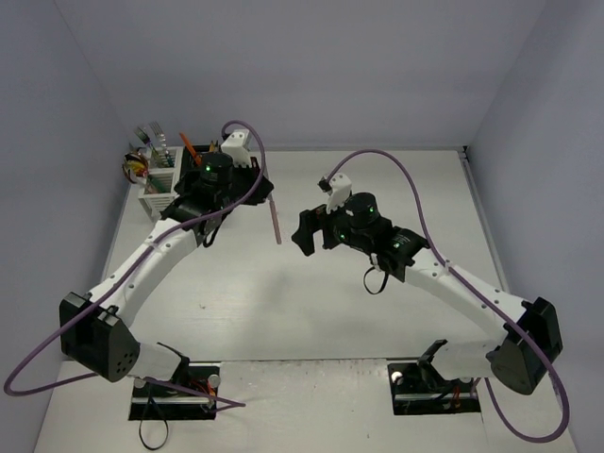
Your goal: Sort the eating utensils into containers
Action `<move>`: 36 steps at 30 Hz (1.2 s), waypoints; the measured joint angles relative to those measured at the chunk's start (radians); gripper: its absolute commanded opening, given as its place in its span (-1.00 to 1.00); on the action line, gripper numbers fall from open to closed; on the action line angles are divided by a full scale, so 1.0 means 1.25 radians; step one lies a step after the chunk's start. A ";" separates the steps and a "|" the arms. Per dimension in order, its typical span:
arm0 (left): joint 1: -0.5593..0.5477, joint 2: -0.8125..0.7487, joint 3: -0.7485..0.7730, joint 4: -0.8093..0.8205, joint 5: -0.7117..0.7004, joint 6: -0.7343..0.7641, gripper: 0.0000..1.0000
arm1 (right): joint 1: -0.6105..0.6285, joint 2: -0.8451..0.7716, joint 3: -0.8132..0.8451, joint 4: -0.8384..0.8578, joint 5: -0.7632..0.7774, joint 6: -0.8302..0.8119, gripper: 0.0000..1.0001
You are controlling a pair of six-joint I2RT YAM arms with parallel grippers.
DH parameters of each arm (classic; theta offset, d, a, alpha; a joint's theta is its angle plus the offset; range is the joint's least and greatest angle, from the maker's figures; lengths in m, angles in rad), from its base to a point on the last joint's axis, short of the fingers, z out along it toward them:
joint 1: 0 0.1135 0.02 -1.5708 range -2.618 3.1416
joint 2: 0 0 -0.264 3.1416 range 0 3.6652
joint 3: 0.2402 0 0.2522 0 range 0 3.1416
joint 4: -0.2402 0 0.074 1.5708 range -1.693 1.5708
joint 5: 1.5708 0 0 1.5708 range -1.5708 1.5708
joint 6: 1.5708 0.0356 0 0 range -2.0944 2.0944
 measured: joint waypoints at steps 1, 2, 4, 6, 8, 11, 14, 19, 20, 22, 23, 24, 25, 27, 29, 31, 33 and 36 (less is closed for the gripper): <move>0.007 0.000 0.017 -0.015 -0.026 0.026 -1.00 | -0.003 -0.011 0.000 -0.001 0.006 0.000 1.00; 0.016 -0.001 0.033 -0.028 -0.057 0.056 -1.00 | -0.009 -0.024 -0.001 -0.003 0.013 0.000 1.00; 0.041 -0.001 0.067 -0.042 -0.130 0.128 -1.00 | -0.029 -0.055 -0.005 -0.007 0.026 0.000 1.00; 0.067 -0.002 0.095 -0.042 -0.196 0.195 -1.00 | -0.056 -0.093 -0.016 -0.013 0.038 0.000 1.00; 0.102 0.001 0.121 -0.038 -0.247 0.252 -1.00 | -0.087 -0.128 -0.029 -0.022 0.044 0.000 1.00; 0.149 0.029 0.170 -0.022 -0.297 0.315 -1.00 | -0.121 -0.167 -0.049 -0.036 0.050 0.000 1.00; 0.181 0.094 0.233 0.010 -0.342 0.370 -1.00 | -0.140 -0.192 -0.067 -0.052 0.055 0.000 1.00; 0.197 0.213 0.280 0.053 -0.376 0.429 -1.00 | -0.151 -0.213 -0.080 -0.079 0.066 -0.004 1.00; 0.200 0.239 0.285 0.064 -0.379 0.438 -1.00 | -0.152 -0.216 -0.081 -0.083 0.070 -0.006 1.00; 0.204 0.286 0.288 0.081 -0.381 0.450 -1.00 | -0.152 -0.223 -0.082 -0.089 0.079 -0.006 1.00; 0.208 0.307 0.288 0.085 -0.382 0.453 -1.00 | -0.153 -0.226 -0.082 -0.090 0.083 -0.006 1.00; 0.212 0.327 0.288 0.090 -0.383 0.455 -1.00 | -0.154 -0.230 -0.082 -0.091 0.087 -0.006 1.00; 0.217 0.344 0.288 0.094 -0.385 0.456 -1.00 | -0.156 -0.233 -0.083 -0.093 0.090 -0.006 1.00; 0.226 0.368 0.285 0.102 -0.387 0.458 -0.97 | -0.157 -0.240 -0.083 -0.098 0.098 -0.005 1.00; 0.232 0.380 0.279 0.108 -0.387 0.457 -0.83 | -0.157 -0.247 -0.086 -0.105 0.104 -0.005 1.00; 0.237 0.382 0.271 0.117 -0.388 0.455 -0.69 | -0.157 -0.251 -0.090 -0.112 0.114 -0.005 1.00; 0.240 0.382 0.261 0.132 -0.386 0.449 -0.47 | -0.157 -0.252 -0.092 -0.118 0.124 -0.005 1.00; 0.240 0.375 0.234 0.146 -0.379 0.438 -0.17 | -0.157 -0.252 -0.093 -0.124 0.134 -0.006 1.00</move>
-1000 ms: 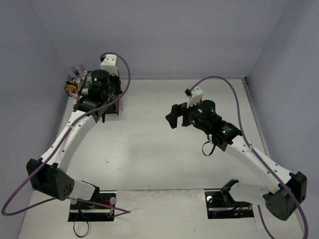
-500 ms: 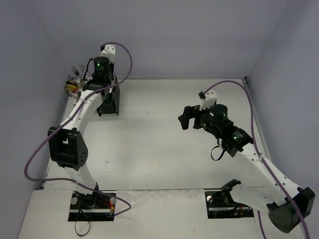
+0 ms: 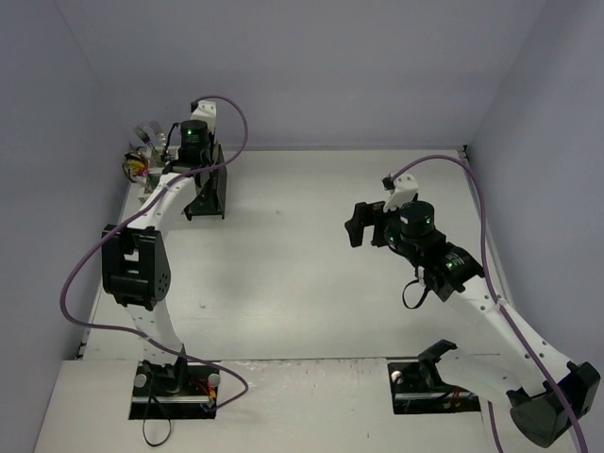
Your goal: Sort the eating utensils into containers
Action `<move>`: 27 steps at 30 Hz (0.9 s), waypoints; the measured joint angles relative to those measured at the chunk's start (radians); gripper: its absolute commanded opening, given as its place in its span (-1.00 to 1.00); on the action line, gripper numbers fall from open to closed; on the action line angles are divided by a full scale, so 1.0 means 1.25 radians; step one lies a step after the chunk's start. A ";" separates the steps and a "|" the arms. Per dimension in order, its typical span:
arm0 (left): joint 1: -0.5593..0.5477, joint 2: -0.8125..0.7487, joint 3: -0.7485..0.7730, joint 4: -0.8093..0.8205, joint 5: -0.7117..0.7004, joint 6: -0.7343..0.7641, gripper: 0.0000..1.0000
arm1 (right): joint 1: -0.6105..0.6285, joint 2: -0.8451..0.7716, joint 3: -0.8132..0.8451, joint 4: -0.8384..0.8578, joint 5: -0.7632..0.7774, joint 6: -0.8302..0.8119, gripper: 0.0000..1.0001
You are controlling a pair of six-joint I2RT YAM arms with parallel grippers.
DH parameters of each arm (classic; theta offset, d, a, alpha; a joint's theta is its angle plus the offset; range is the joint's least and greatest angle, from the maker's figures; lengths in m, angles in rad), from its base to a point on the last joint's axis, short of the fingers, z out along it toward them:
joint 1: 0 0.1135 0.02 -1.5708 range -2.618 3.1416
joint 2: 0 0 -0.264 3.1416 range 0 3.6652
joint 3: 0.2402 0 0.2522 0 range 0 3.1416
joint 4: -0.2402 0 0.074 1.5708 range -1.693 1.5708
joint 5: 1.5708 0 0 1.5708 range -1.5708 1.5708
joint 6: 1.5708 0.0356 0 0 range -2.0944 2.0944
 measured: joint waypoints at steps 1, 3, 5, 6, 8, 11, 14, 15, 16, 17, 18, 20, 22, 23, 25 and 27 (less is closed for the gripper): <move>0.000 -0.005 -0.013 0.001 0.004 -0.007 -0.10 | 0.000 0.000 0.000 -0.001 0.003 0.000 1.00; 0.000 -0.019 -0.036 -0.001 0.012 -0.015 0.02 | 0.000 0.000 0.000 -0.003 0.009 -0.001 1.00; 0.000 -0.038 -0.059 -0.003 0.016 -0.036 0.19 | 0.000 0.000 0.000 -0.006 0.015 -0.003 1.00; 0.000 -0.052 -0.070 -0.009 0.017 -0.047 0.26 | 0.000 0.001 0.001 -0.006 0.017 -0.004 1.00; 0.000 -0.086 -0.090 -0.026 0.018 -0.068 0.35 | 0.000 0.001 0.005 -0.011 0.025 -0.011 1.00; 0.000 -0.153 -0.101 -0.070 0.021 -0.097 0.51 | 0.000 0.003 0.021 -0.013 0.039 -0.024 1.00; -0.001 -0.237 -0.101 -0.117 0.027 -0.124 0.61 | -0.001 0.006 0.047 -0.016 0.064 -0.037 1.00; -0.003 -0.269 -0.101 -0.136 0.029 -0.134 0.63 | -0.002 0.007 0.057 -0.018 0.075 -0.041 1.00; -0.005 -0.301 -0.101 -0.157 0.032 -0.143 0.65 | -0.003 0.007 0.067 -0.020 0.086 -0.045 1.00; -0.007 -0.332 -0.101 -0.183 0.036 -0.151 0.67 | -0.004 0.006 0.078 -0.023 0.098 -0.048 1.00; -0.008 -0.363 -0.101 -0.211 0.039 -0.159 0.69 | -0.004 0.006 0.089 -0.025 0.108 -0.051 1.00; -0.010 -0.423 -0.102 -0.260 0.054 -0.174 0.74 | -0.005 -0.001 0.111 -0.033 0.131 -0.064 1.00; -0.011 -0.485 -0.108 -0.311 0.071 -0.187 0.77 | -0.005 -0.017 0.129 -0.039 0.155 -0.076 1.00; -0.012 -0.521 -0.117 -0.332 0.076 -0.193 0.78 | -0.005 -0.030 0.137 -0.043 0.168 -0.084 1.00; -0.013 -0.598 -0.143 -0.376 0.084 -0.200 0.82 | -0.005 -0.061 0.151 -0.049 0.193 -0.096 1.00; -0.013 -0.691 -0.177 -0.414 0.090 -0.205 0.84 | -0.005 -0.102 0.157 -0.050 0.226 -0.107 1.00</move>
